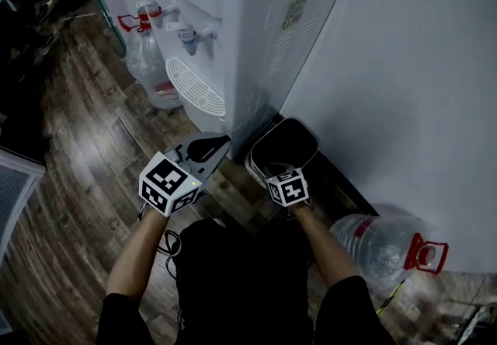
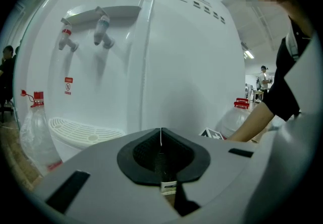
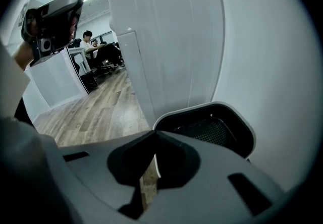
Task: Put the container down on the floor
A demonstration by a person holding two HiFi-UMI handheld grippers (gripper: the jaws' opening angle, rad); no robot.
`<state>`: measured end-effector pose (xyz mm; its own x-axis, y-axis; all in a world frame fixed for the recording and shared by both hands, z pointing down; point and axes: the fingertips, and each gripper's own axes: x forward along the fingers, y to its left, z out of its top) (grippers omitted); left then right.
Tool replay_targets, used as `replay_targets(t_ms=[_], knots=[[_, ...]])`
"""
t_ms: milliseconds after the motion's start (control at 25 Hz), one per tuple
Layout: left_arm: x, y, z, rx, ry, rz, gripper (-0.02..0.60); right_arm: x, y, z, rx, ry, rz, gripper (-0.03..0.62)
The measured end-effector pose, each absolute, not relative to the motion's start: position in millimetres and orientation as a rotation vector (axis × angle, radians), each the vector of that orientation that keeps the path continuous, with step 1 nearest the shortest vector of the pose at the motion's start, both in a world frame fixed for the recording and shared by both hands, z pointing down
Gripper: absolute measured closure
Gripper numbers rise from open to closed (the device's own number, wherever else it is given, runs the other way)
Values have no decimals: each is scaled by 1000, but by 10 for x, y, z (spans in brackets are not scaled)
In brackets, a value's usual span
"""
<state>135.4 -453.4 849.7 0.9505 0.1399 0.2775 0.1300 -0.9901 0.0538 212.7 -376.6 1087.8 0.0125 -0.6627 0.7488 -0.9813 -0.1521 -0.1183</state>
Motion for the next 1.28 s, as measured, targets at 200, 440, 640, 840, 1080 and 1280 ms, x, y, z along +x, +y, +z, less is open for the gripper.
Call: replay_targets(t_ms=[200,440,640,840,1080,1280], knots=[[1413,-4502,8466,3081,222,434,566,2231,-3695,10758,1927,-1646,885,583],[1493,-4422,8286,3127,156,426,566,2397,-3508,10450,2043,-1597,893,583],[1599,-4455,7954,3127,80,388,566,2495,-3389,9916,2131,-1573,906,583],[1662,-4402,7468,3118,57,400,566,2440,-3329,9218,2149,-1599,878,583],[1663,-4125,6654,3102,95,490,566,2360,-3195,8170,2213,-1590,928,583],[1600,-3924,5820,3102,101,516,566,2250,-3037,7242,2235,-1596,964,583]])
